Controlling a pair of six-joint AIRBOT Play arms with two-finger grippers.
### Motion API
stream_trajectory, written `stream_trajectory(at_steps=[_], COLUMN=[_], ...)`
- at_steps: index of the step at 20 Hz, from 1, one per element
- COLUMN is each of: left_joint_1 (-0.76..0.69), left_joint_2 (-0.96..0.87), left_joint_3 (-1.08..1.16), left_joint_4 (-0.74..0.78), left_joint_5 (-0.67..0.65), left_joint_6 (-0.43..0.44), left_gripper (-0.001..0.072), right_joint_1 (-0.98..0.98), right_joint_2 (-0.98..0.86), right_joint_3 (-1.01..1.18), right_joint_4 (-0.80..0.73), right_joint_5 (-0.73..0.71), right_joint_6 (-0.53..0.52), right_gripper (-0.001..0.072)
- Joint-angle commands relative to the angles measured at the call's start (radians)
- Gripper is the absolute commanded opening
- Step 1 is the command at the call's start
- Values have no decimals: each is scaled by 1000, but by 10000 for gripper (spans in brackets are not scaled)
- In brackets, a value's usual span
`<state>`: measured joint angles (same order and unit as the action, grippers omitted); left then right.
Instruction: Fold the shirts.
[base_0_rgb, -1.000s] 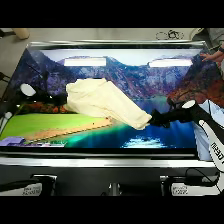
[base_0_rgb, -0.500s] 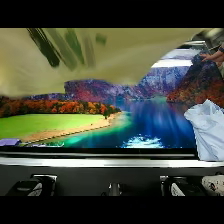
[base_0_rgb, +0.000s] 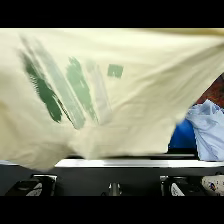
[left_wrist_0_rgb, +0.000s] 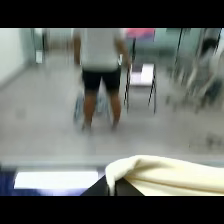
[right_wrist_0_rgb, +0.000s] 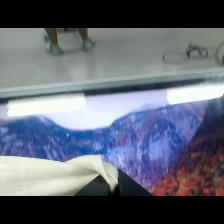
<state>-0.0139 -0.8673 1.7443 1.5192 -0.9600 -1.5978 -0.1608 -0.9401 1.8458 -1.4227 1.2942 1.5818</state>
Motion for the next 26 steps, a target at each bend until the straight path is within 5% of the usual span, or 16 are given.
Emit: stream_trajectory(at_steps=[1,7,12,13,14,15,17,19,26], left_joint_1=[1,0,1,8,26,49,117,173,199], left_joint_2=[-190,-616,-776,-774,-773,-772,-762,-721,-567], left_joint_3=[-87,-254,-254,-246,-219,-191,-187,-288,-887], left_joint_4=[85,-47,-287,-281,-269,-241,-210,-215,-473], left_joint_5=[-235,-66,-37,-71,-160,-260,-472,-560,-267], left_joint_6=[-27,-27,-26,-11,32,59,73,72,163], left_gripper=[24,25,70,206,437,539,536,535,525], right_joint_1=[0,9,8,5,-8,-27,-72,-131,-161], right_joint_2=[-212,-726,-875,-866,-850,-828,-803,-784,-652], right_joint_3=[-21,-54,-54,-49,-46,-46,-50,-128,-529], right_joint_4=[-39,87,376,372,353,311,159,158,219], right_joint_5=[89,-36,-98,-68,-21,49,236,365,219], right_joint_6=[-7,98,155,134,89,37,22,14,-72], right_gripper=[23,24,48,239,472,598,604,528,527])
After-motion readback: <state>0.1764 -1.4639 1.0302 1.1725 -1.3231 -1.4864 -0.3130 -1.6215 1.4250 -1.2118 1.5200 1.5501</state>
